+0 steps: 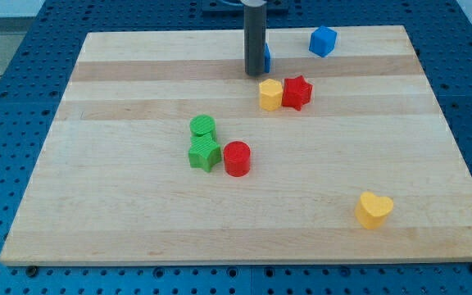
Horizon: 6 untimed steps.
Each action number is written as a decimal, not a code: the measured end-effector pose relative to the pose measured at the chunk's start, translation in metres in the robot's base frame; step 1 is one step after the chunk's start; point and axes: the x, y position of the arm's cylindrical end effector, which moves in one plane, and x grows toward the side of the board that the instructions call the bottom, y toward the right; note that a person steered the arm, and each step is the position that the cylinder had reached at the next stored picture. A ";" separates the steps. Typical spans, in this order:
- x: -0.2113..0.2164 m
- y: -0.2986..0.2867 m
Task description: Move the blue triangle above to the red star
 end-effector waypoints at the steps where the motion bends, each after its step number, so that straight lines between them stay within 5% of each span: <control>1: -0.023 0.000; 4: -0.053 -0.024; 6: -0.056 0.065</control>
